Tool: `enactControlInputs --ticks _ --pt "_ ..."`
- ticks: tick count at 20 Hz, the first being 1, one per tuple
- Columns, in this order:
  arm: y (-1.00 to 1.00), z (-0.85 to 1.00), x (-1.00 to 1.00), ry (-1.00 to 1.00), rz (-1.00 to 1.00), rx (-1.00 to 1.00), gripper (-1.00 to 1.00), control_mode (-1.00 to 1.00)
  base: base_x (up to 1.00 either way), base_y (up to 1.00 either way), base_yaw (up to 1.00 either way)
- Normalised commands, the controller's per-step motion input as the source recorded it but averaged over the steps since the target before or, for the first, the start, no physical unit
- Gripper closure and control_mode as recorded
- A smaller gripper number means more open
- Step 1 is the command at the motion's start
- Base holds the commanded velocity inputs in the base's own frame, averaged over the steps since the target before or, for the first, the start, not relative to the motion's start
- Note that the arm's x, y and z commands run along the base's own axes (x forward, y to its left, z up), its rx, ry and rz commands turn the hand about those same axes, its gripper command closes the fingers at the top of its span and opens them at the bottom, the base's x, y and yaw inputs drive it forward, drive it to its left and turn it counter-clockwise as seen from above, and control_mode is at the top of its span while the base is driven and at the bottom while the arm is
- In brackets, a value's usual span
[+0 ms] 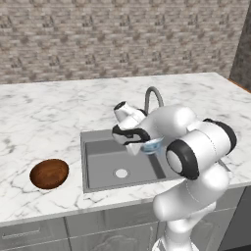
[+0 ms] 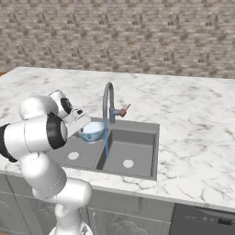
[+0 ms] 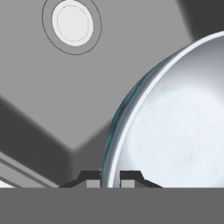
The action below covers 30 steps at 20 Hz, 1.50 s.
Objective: Rinse each bowl for a few seconds and place them down in the sink or on the counter.
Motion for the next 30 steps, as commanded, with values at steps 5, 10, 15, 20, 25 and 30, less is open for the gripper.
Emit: enactControlInputs --ticks 5,10,15,20,25,30 --pt "-0.39 0.02 -0.61 -0.16 -0.01 -0.02 1.00 -1.00 0.00 0.00 0.00" --pt "-0.31 0.02 -0.40 -0.13 -0.03 -0.01 1.00 -1.00 0.00 0.00 0.00" --pt "0.21 0.03 -0.04 -0.11 0.00 0.01 1.00 -1.00 0.00 0.00 0.00" --pt "0.22 0.19 0.31 -0.03 0.02 0.08 1.00 -1.00 0.00 0.00 0.00" --pt "0.14 0.30 0.32 0.04 0.03 0.12 1.00 -1.00 0.00 0.00 0.00" --pt "0.57 0.07 0.03 0.05 0.00 0.04 1.00 -1.00 0.00 0.00 0.00"
